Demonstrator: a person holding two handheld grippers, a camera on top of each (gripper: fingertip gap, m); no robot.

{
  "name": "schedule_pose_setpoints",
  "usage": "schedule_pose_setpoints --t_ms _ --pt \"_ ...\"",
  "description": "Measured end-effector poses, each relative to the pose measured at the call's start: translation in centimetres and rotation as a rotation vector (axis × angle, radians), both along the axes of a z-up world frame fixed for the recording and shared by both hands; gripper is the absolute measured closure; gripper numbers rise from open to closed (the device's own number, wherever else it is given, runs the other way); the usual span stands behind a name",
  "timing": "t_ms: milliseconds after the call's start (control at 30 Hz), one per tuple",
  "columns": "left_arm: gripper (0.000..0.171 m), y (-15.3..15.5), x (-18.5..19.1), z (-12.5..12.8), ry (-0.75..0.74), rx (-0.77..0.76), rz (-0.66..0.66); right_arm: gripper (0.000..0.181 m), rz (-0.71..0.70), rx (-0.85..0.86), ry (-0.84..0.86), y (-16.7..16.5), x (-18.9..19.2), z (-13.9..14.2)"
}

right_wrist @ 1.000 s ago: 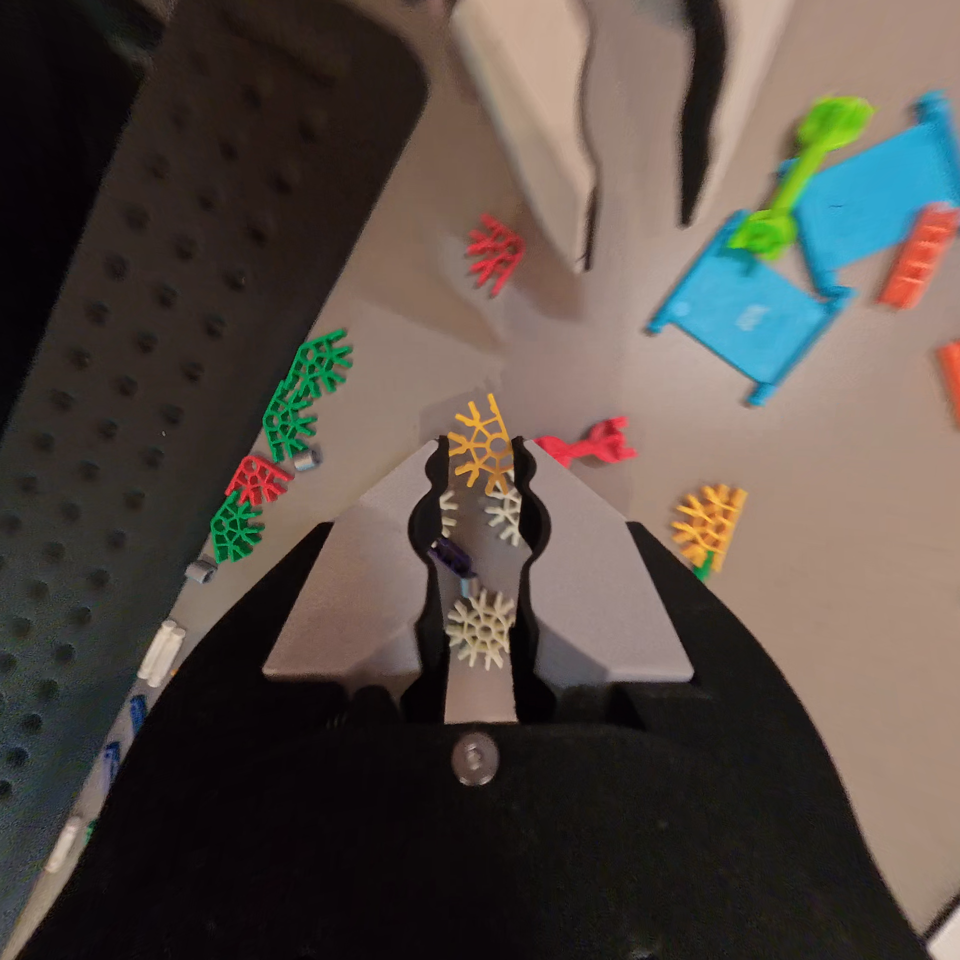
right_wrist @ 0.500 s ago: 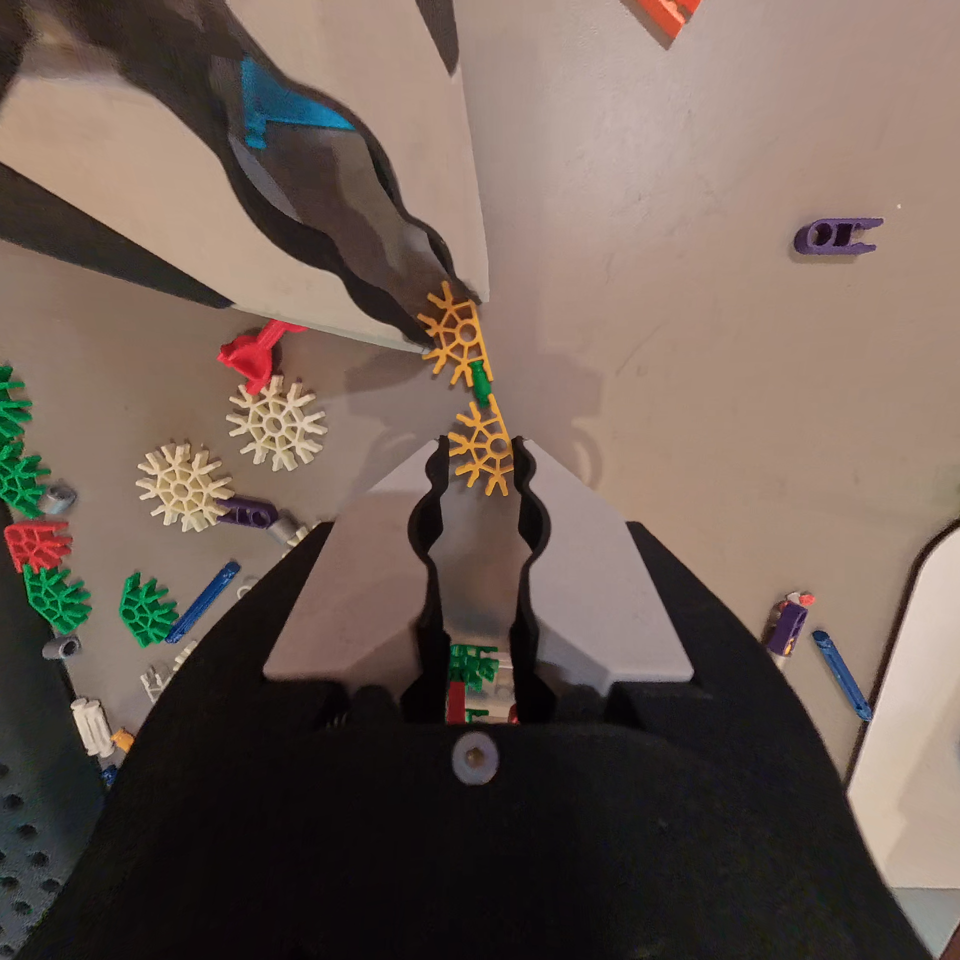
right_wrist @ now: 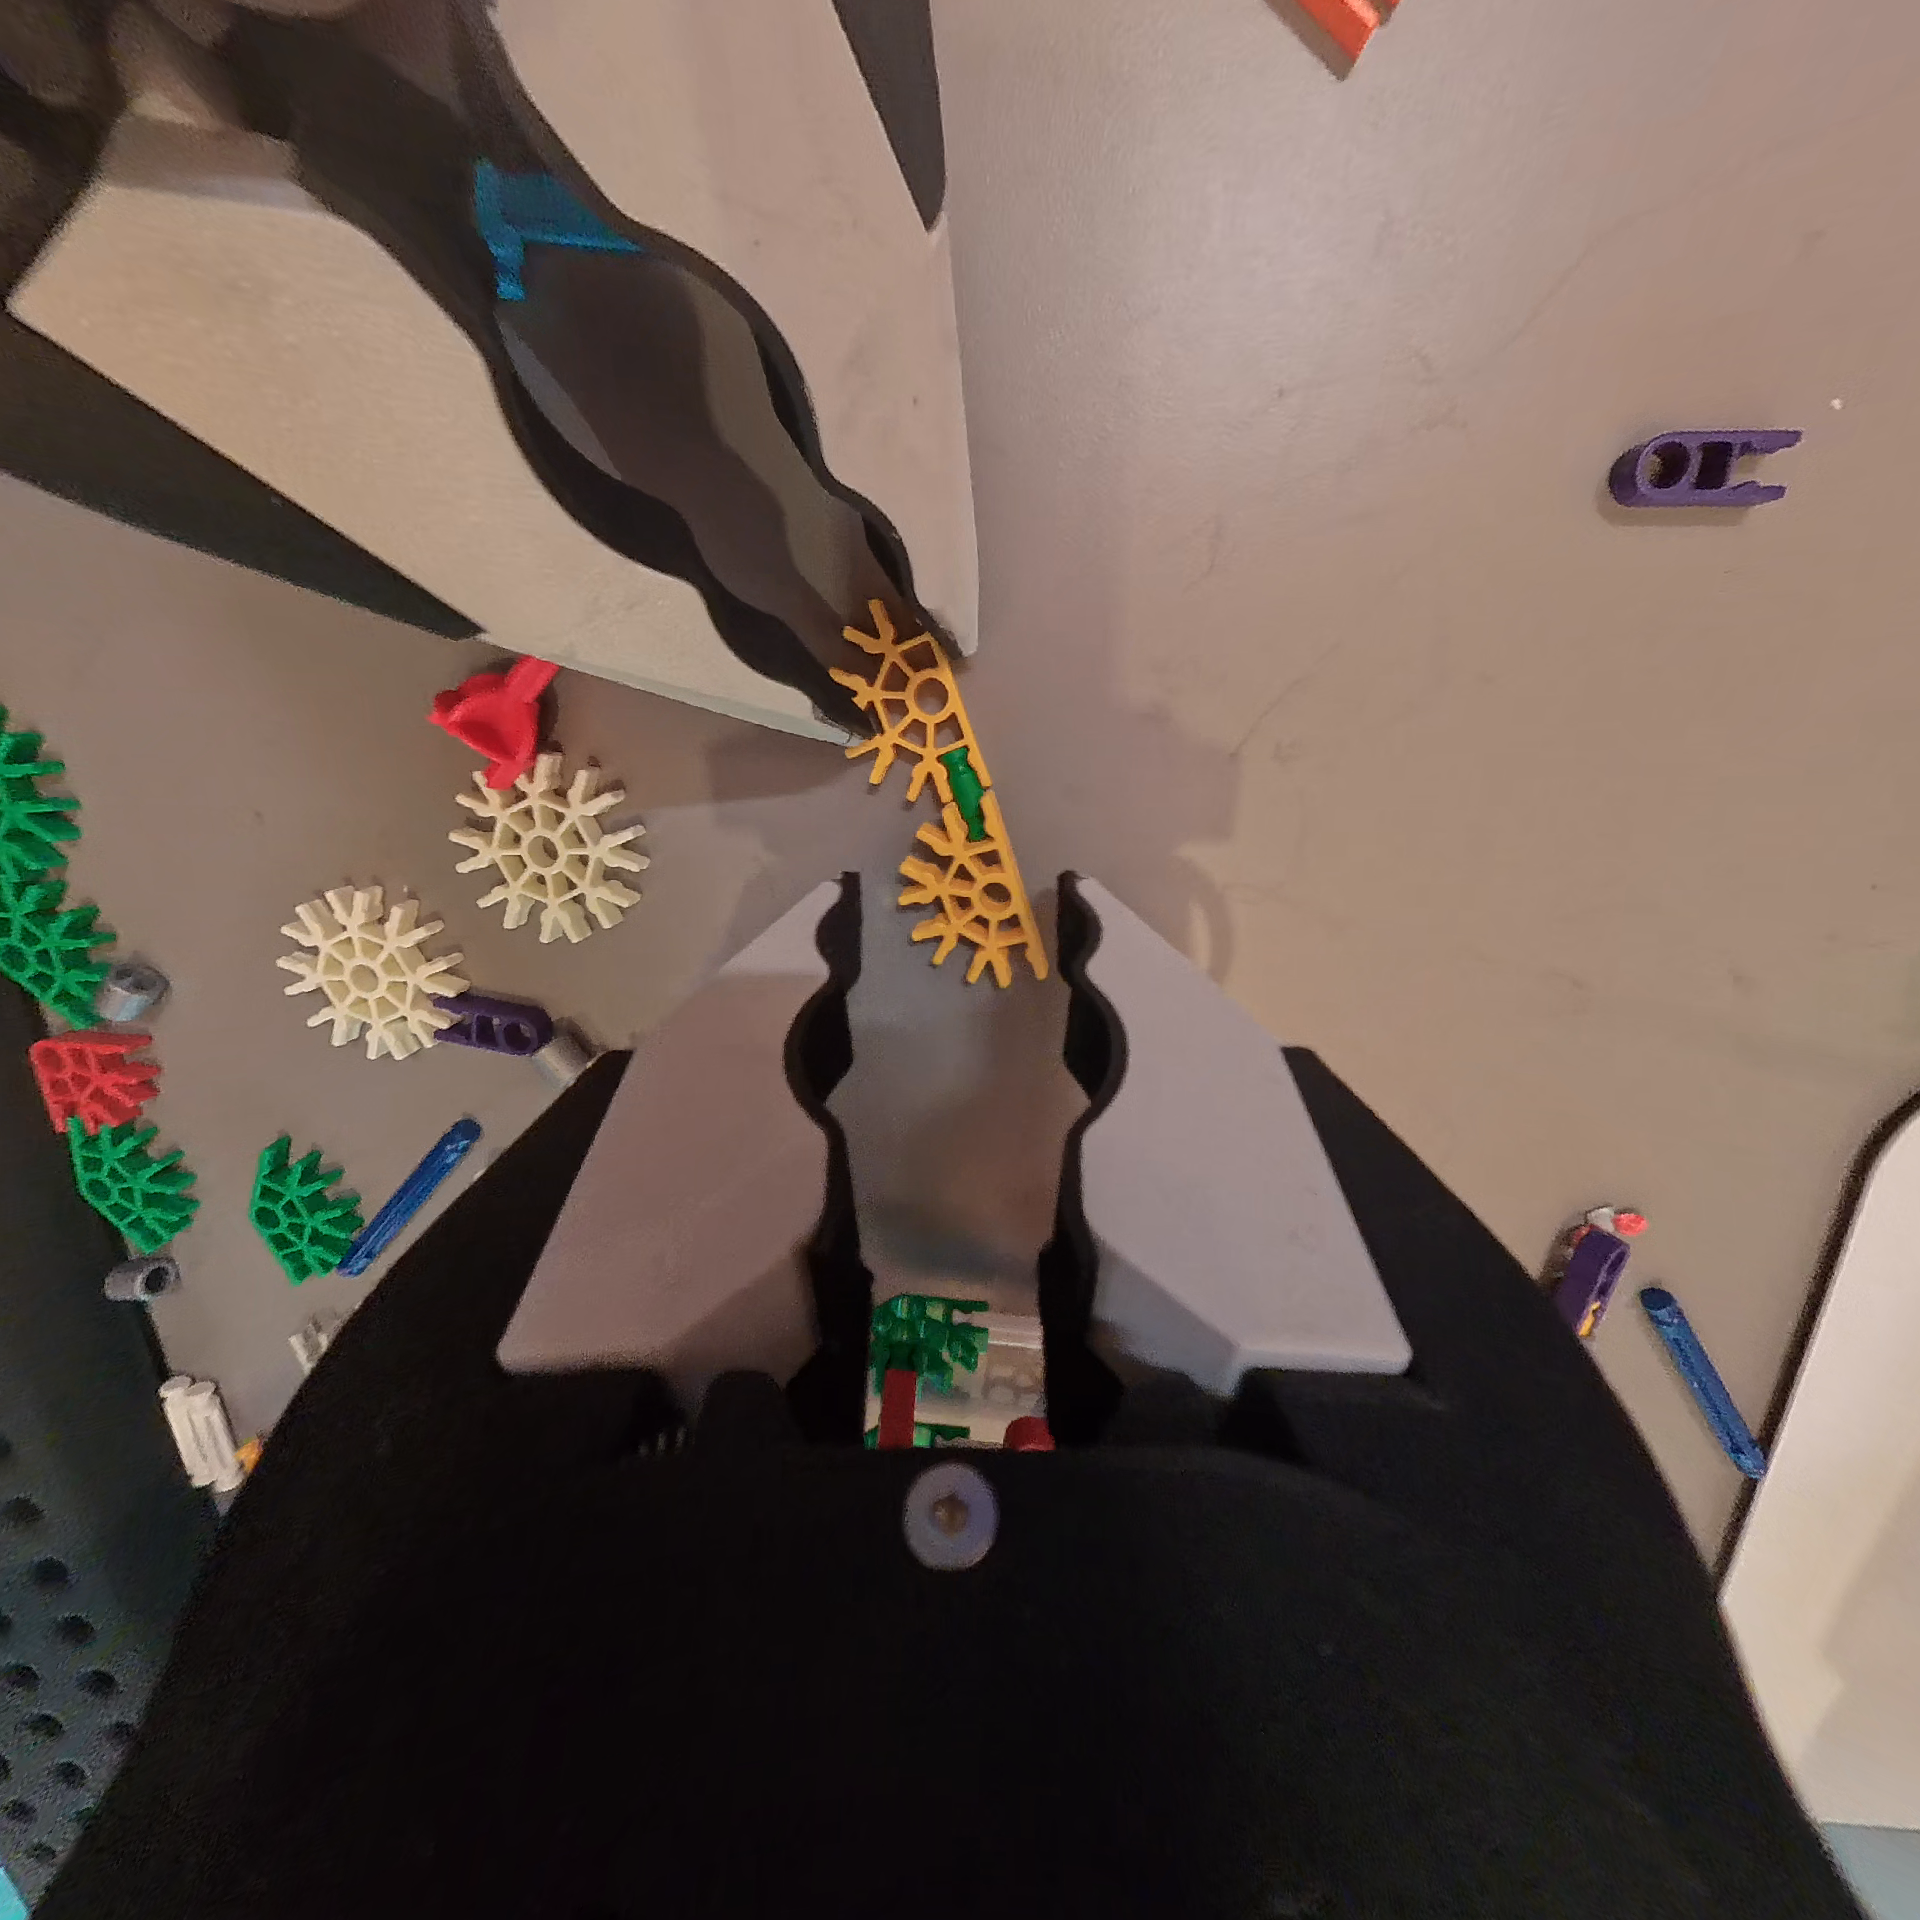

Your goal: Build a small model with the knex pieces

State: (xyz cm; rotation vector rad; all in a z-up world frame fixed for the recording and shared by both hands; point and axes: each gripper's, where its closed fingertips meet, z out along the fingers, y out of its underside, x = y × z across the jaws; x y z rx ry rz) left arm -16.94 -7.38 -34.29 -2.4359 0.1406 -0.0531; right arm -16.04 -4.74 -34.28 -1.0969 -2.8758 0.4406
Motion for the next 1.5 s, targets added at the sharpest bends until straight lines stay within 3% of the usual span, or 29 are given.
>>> schedule_pose_setpoints --t_ms 67,200,633,1100,1167,1300,1400,1500 --pt "0.156 0.0 0.0 0.0 -0.002 -0.001 -0.002 0.146 0.001 -0.024 0.018 0.0 -0.2 0.7" --pt "0.155 0.1 0.1 0.0 0.001 -0.004 -0.009 0.181 0.005 -0.075 0.047 0.0 -0.8 1.6" --pt "0.156 0.2 0.2 -0.1 -0.028 0.004 -0.026 0.181 0.022 -0.068 0.030 -0.3 -0.7 0.1" --pt "0.157 0.4 0.4 -0.1 -0.053 0.009 -0.051 0.181 -0.062 -0.055 -0.185 -0.3 -0.7 0.1" --pt "0.157 0.2 0.3 -0.1 -0.041 -0.006 -0.050 0.176 -0.074 -0.110 -0.171 -0.7 -0.5 1.8" --pt "0.157 -0.9 -0.1 -0.2 -0.045 -0.077 -0.076 0.167 -0.121 -0.203 0.009 0.6 0.1 8.5" --pt "0.157 -1.8 -0.4 -0.2 -0.061 -0.127 -0.101 0.164 -0.125 -0.237 0.090 1.9 3.9 12.8" --pt "0.157 -2.2 -0.5 -0.2 -0.062 -0.157 -0.114 0.159 -0.147 -0.215 0.148 3.6 8.8 14.5"
